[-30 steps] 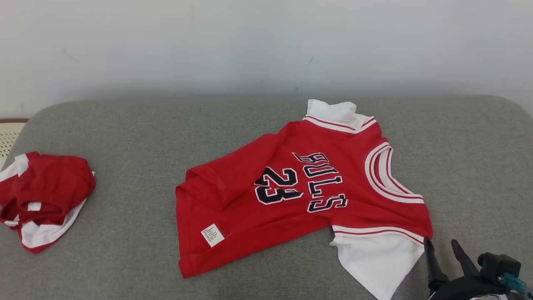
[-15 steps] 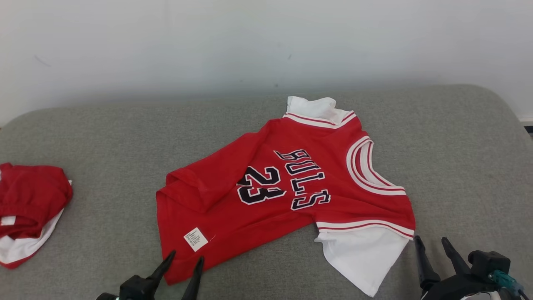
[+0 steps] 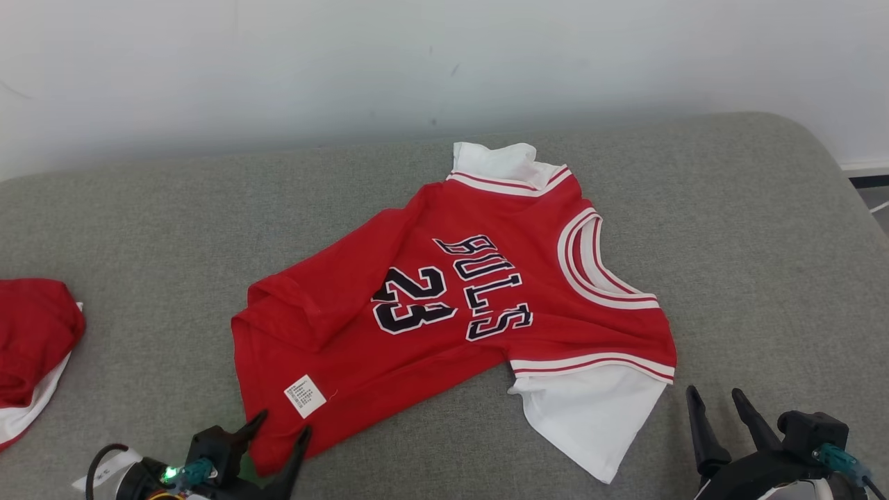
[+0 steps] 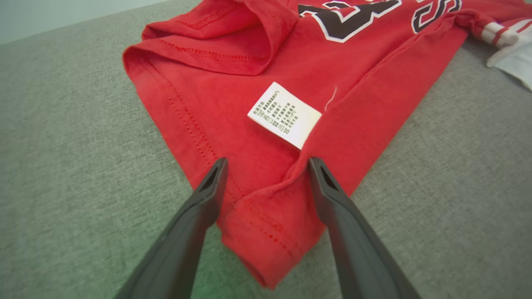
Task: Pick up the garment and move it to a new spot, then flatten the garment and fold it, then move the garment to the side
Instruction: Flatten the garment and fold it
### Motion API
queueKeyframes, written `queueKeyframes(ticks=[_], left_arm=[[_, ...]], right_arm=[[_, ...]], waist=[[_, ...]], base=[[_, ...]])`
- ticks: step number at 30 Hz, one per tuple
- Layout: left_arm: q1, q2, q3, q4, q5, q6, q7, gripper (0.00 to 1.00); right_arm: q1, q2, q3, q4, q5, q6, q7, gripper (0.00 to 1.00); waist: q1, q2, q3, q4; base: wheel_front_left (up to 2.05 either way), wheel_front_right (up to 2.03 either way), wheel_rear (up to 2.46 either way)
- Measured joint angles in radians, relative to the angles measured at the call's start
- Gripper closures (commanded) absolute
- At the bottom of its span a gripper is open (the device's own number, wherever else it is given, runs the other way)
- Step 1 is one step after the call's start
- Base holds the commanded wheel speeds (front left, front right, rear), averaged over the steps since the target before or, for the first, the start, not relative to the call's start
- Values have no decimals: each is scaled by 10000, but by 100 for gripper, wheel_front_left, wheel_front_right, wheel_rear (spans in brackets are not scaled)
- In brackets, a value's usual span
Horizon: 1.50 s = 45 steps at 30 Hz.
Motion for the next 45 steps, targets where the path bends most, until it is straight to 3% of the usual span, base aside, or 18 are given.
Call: queueKeyframes(ticks=[2, 3, 5, 6, 7, 9, 11, 14, 18, 19, 22, 27, 31, 34, 38, 42, 45], left_arm=[[-198, 96, -416, 61, -364, 0, -2, 0], [-252, 146, -587, 54, -504, 0, -2, 6], [-271, 259, -1064, -29, -842, 0, -2, 55], [-270, 326, -1375, -98, -961, 0, -2, 60], [-271, 380, -1622, -186, -1118, 2, -4, 75], [-275, 571, -2044, -391, -1411, 0, -4, 93], [-278, 759, -2255, -631, -1498, 0, -4, 100], [-273, 965, -2426, -1131, -1496, 0, -2, 94], [-191, 1151, -2658, -1492, -1306, 0, -2, 93], [-169, 1189, -2731, -1590, -1267, 0, -2, 79], [-5, 1312, -2909, -2008, -897, 0, -2, 68], [348, 1480, -3455, -2755, -428, 0, -2, 64], [707, 1639, -4040, -2318, -527, 0, -2, 63], [802, 1613, -3977, -1958, -759, -2, -4, 59], [802, 1394, -3183, -2180, -729, 186, -2, 53], [893, 1294, -2284, -3135, -307, 537, -2, 37], [1181, 1287, -1952, -3331, -82, 485, -2, 13]], right_arm=[[0, -4, -8, -2, 25, 0, 2, 0], [0, -6, -12, -8, 27, 0, 2, 0], [-1, 0, -12, -15, 36, 0, 2, 0], [-3, 13, -17, -27, 42, 0, 2, 0], [-3, 17, -36, -29, 52, 0, 2, 0], [-3, 19, -75, -35, 59, 0, 2, 0], [-2, 31, -104, -46, 88, 0, 2, 0], [-1, 54, -153, -48, 96, 0, 2, 0], [7, 105, -192, -40, 94, 0, 2, 0], [12, 127, -207, -35, 94, 0, 2, 0], [24, 142, -226, -13, 94, 0, 2, 0], [64, 196, -234, 19, 109, 0, 0, 0], [178, 211, -209, 58, 123, 0, 2, 0], [187, 219, -205, 58, 123, 0, 2, 0], [187, 178, -245, 0, 123, 0, 2, 0], [194, 148, -291, -15, 123, 0, 2, 0], [203, 153, -284, -17, 123, 0, 2, 0]], waist=[[0, 0, 44, 17], [0, 0, 63, 33], [0, 0, 101, 69], [0, 0, 118, 87], [0, 0, 133, 108], [0, 0, 158, 164], [0, 0, 174, 225], [0, 0, 184, 315], [0, 0, 156, 424], [0, 0, 142, 446], [0, 0, 97, 498], [0, 0, 15, 529], [0, 0, -60, 524], [0, -1, -104, 507], [0, 0, -115, 522], [0, 0, -137, 557], [0, 0, -156, 576]], base=[[0, 0, 0], [0, 0, 0], [0, 0, 0], [0, 0, 0], [0, 0, 0], [0, 0, 0], [0, 0, 0], [0, 0, 0], [0, 0, 0], [0, 0, 0], [0, 0, 0], [0, 0, 0], [0, 0, 0], [0, 0, 0], [0, 0, 0], [0, 0, 0], [0, 0, 0]])
